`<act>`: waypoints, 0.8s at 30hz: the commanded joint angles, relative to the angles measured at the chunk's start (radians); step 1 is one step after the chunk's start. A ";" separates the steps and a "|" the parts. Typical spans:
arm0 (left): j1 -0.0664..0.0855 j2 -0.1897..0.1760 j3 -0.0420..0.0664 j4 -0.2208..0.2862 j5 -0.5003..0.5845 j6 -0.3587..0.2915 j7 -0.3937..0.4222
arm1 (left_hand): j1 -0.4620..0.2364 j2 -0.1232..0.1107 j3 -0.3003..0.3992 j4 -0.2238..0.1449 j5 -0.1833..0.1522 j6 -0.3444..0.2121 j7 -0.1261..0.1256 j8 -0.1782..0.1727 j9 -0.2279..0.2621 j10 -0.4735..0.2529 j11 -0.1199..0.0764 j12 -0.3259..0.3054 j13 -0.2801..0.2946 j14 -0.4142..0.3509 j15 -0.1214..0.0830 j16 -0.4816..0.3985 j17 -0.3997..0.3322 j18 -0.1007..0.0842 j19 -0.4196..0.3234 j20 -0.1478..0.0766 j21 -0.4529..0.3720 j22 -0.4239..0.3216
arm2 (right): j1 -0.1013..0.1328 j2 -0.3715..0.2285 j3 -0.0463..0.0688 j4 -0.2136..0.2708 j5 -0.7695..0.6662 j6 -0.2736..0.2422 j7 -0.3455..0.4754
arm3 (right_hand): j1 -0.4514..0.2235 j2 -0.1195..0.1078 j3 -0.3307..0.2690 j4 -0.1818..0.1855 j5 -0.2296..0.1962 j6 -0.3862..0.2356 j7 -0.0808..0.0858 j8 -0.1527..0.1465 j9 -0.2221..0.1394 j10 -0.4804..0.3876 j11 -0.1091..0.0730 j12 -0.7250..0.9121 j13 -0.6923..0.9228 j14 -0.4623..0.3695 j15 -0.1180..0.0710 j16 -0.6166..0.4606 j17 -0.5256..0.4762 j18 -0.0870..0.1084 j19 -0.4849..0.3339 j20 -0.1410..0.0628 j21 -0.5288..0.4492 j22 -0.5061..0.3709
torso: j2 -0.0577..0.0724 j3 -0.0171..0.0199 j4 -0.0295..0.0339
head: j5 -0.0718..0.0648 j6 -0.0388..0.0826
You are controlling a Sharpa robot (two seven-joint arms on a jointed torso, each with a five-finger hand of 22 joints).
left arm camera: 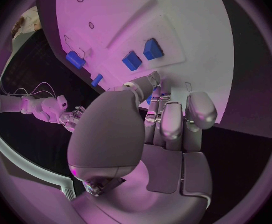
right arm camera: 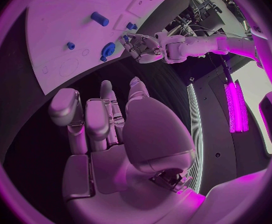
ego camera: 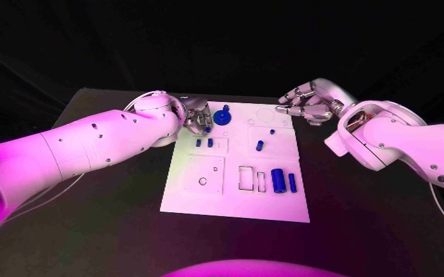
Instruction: Assemble the parts on the task board
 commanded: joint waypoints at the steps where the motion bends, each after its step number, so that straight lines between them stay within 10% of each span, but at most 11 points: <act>1: 0.001 0.001 0.000 0.000 -0.007 0.011 -0.010 | -0.010 -0.005 0.002 -0.005 -0.001 -0.015 0.001 -0.004 -0.005 0.009 0.002 -0.007 0.002 -0.005 0.002 -0.004 -0.002 -0.004 -0.007 -0.002 -0.005 -0.001 | -0.001 0.000 0.000 -0.002 -0.021 0.025 -0.004 | 0.013 0.004 -0.007 -0.004 0.006 -0.004 0.007 0.004 0.000 -0.001 0.008 -0.020 -0.021 0.002 0.003 -0.005 -0.001 0.010 -0.003 0.002 -0.007 -0.002 | 0.000 -0.0001 0.0001 | 0.000 0.001; 13: 0.001 -0.034 0.001 0.000 0.014 -0.049 0.004 | -0.015 -0.019 -0.002 -0.011 0.000 -0.021 0.001 0.011 -0.012 0.008 0.004 -0.014 0.006 -0.015 0.003 -0.019 -0.032 0.000 -0.015 -0.001 -0.018 -0.016 | -0.002 0.006 0.000 -0.034 -0.235 0.115 -0.061 | 0.200 0.021 0.051 -0.093 -0.045 0.026 0.010 0.009 -0.002 0.009 0.014 -0.218 -0.200 0.028 0.004 0.032 0.040 -0.013 0.061 0.001 0.103 0.074 | -0.002 -0.0007 0.0017 | -0.006 0.006; 24: 0.005 -0.133 0.012 0.076 0.288 -0.231 0.126 | -0.005 -0.014 0.011 -0.022 0.000 -0.002 0.006 0.020 -0.013 0.007 0.007 -0.008 0.012 -0.050 0.005 -0.079 -0.126 0.012 -0.048 -0.001 -0.063 -0.073 | -0.015 0.048 0.000 -0.082 -0.598 0.168 -0.118 | 0.256 -0.003 0.100 -0.077 -0.053 0.088 -0.012 -0.045 -0.024 0.100 0.005 -0.387 -0.358 0.043 0.000 0.119 0.116 -0.033 0.102 -0.003 0.218 0.157 | -0.001 -0.0005 -0.0005 | -0.031 0.016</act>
